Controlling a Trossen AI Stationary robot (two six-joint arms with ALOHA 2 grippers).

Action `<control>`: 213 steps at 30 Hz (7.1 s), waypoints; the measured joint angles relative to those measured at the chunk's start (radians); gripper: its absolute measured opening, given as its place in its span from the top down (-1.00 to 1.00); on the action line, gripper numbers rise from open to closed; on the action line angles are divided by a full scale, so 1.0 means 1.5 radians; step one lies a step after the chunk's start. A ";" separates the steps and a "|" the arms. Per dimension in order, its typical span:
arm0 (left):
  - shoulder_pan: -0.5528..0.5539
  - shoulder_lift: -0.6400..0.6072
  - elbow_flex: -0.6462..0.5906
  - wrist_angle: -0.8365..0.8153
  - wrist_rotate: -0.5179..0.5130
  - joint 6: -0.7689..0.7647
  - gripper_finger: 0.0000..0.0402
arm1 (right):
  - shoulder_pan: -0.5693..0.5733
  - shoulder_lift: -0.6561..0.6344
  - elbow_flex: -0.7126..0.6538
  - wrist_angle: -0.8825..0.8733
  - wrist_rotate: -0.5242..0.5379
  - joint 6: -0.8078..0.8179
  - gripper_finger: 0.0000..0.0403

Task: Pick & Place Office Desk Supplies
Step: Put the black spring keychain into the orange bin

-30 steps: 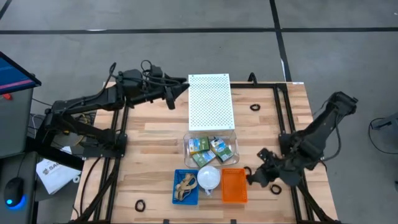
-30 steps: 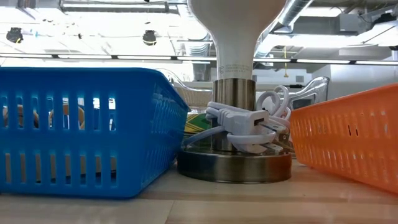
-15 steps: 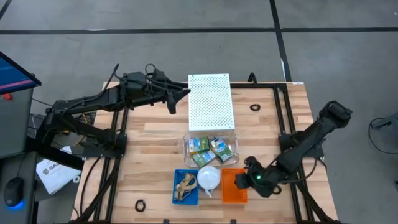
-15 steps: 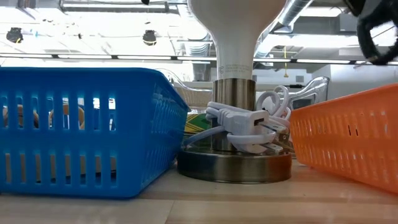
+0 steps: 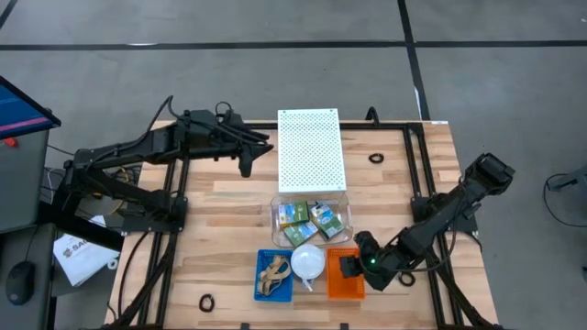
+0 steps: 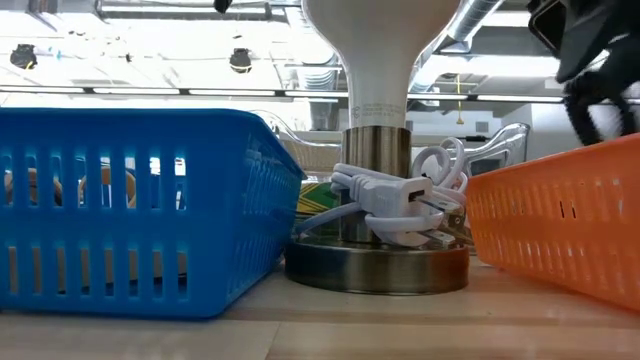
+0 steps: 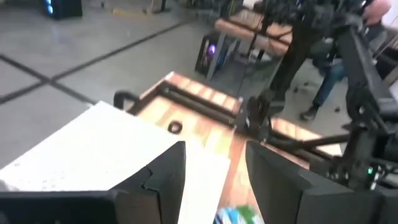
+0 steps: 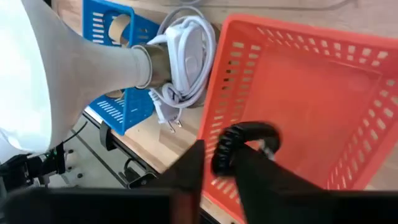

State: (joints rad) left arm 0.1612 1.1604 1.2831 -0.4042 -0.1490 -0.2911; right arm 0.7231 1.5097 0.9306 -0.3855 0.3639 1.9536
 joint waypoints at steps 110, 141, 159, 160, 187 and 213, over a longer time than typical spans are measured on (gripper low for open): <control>-0.630 0.095 -0.425 0.085 -0.333 -0.775 1.00 | 0.174 -0.208 0.001 -0.028 0.340 -0.225 0.11; -0.290 0.330 -0.041 0.484 -0.158 -0.207 1.00 | 0.027 -0.208 0.000 0.101 0.309 -0.517 -0.13; -0.309 0.338 -0.028 0.463 -0.159 -0.212 1.00 | -0.044 -0.209 0.000 0.226 0.290 -0.659 -0.11; -0.309 0.338 -0.028 0.463 -0.160 -0.212 1.00 | -0.049 -0.209 0.000 0.227 0.283 -0.658 -0.09; -0.318 0.237 -0.044 0.324 -0.105 -0.094 0.66 | -0.019 -0.209 0.001 0.161 0.337 -0.591 0.97; -0.337 -0.105 -0.310 0.288 -0.198 -0.168 0.56 | 0.107 -0.025 0.001 -0.020 0.066 -0.151 0.97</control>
State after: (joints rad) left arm -0.3448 1.0035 0.8179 0.0284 -0.4452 -0.5429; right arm 0.8831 1.4721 0.9318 -0.4151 0.4634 1.7274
